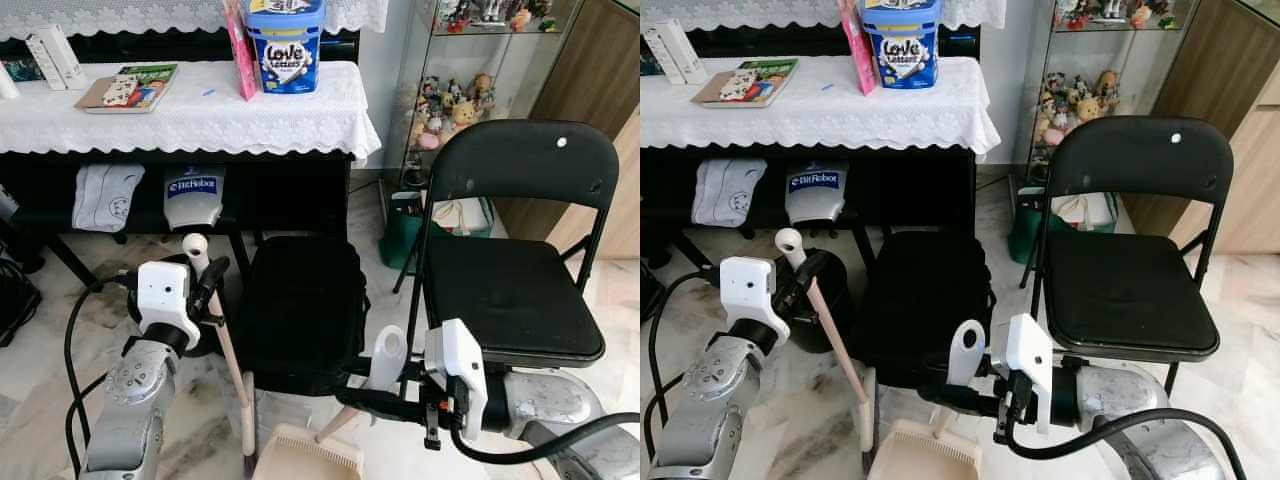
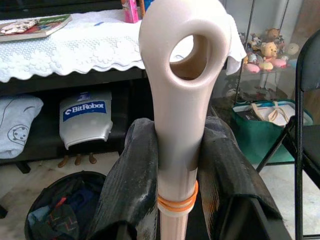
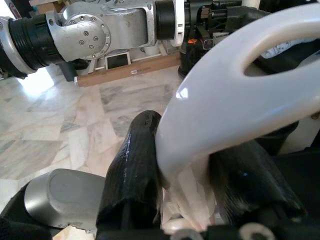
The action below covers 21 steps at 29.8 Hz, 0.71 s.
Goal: Sweep floor
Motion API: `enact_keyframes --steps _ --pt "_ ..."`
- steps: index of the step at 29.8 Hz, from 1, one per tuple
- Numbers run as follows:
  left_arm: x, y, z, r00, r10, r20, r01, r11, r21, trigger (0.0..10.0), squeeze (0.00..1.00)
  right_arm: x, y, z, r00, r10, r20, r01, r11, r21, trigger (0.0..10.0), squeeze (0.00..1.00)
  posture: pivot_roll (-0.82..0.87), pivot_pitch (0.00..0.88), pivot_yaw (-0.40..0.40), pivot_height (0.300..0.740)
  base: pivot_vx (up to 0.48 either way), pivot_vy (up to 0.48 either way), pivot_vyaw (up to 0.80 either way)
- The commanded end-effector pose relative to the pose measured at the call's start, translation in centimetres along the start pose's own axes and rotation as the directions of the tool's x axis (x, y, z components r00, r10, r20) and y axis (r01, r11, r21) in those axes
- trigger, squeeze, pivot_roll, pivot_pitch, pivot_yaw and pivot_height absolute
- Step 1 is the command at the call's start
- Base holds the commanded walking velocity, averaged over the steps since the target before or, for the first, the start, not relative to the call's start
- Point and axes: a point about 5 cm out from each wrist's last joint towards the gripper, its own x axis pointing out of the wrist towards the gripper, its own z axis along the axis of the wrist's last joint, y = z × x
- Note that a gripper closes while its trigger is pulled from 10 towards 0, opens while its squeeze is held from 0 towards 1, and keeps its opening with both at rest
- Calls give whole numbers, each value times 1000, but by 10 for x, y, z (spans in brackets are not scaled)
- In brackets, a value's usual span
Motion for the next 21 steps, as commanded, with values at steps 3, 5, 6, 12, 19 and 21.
enact_keyframes --steps 3,5,6,12,19,21 --pt "2 3 6 1000 5 24 -5 1000 15 10000 0 12 -18 -18 982 -188 -14 188 982 21 10000 0 -48 84 51 740 0 0 0" --pt "2 3 6 1000 5 24 -6 1000 15 10000 0 12 -24 -18 968 -249 -6 249 968 10 10000 0 -48 84 51 740 0 0 0" --pt "2 4 6 1000 7 25 -7 1000 16 10000 0 11 -32 -16 943 -333 17 333 943 4 10000 0 -47 85 51 740 0 0 0" --pt "3 4 6 999 16 28 -16 1000 22 10000 0 7 -46 -14 813 -577 76 579 816 1 10000 0 -52 88 52 740 0 0 0" --pt "3 4 8 999 24 38 -25 999 25 10000 0 -13 -69 -18 451 -885 114 884 460 81 10000 0 -55 90 55 740 0 0 0" --pt "3 4 8 999 22 40 -23 999 23 10000 0 -24 -74 -24 316 -944 95 943 324 82 10000 0 -56 90 56 740 0 0 0"
